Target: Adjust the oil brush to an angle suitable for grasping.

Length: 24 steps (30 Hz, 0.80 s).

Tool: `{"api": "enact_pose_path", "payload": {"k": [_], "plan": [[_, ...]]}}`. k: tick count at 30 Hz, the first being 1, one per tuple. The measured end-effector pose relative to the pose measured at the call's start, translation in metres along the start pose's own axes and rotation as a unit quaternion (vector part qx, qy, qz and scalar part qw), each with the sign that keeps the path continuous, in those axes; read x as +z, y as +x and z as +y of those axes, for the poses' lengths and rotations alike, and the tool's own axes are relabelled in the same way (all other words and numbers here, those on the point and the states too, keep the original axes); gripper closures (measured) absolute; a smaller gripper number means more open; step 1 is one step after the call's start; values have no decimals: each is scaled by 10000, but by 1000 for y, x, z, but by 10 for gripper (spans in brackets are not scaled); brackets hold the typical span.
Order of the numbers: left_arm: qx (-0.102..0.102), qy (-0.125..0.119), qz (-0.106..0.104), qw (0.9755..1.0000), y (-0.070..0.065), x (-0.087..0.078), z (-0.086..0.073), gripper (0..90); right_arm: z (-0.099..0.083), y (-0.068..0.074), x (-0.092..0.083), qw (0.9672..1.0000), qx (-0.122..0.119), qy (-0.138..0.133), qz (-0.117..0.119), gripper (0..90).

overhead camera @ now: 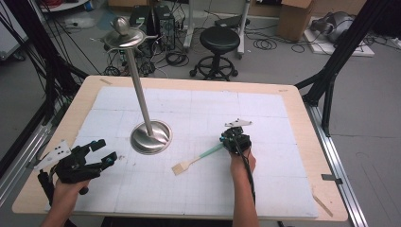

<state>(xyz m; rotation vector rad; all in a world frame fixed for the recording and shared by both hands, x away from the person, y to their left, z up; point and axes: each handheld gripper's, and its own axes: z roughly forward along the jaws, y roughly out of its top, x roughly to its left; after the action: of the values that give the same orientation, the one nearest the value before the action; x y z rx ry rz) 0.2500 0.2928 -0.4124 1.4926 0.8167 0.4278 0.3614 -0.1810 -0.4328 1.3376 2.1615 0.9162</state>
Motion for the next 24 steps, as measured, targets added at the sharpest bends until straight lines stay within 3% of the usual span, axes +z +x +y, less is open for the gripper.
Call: {"api": "enact_pose_path", "payload": {"k": [7,16,17,19,22,24], "plan": [[-20,-14,-18,10000,-1,0,0,237,-8,-4,3,9998,-37,173,57,894],[-20,-1,-28,10000,-2,1,-1,238,-15,-1,-3,9996,47,67,273,894],[-13,12,-22,10000,-2,1,-1,238,-14,1,-2,9996,-34,60,275,893],[-21,-7,-18,10000,-2,1,0,238,-13,4,-3,9999,-125,52,18,893],[-12,8,-6,10000,-1,1,-1,238,-15,-4,-11,9994,268,29,-199,893],[-20,30,-3,10000,-1,2,-1,237,-21,-7,-18,9992,320,54,-214,894]]}}
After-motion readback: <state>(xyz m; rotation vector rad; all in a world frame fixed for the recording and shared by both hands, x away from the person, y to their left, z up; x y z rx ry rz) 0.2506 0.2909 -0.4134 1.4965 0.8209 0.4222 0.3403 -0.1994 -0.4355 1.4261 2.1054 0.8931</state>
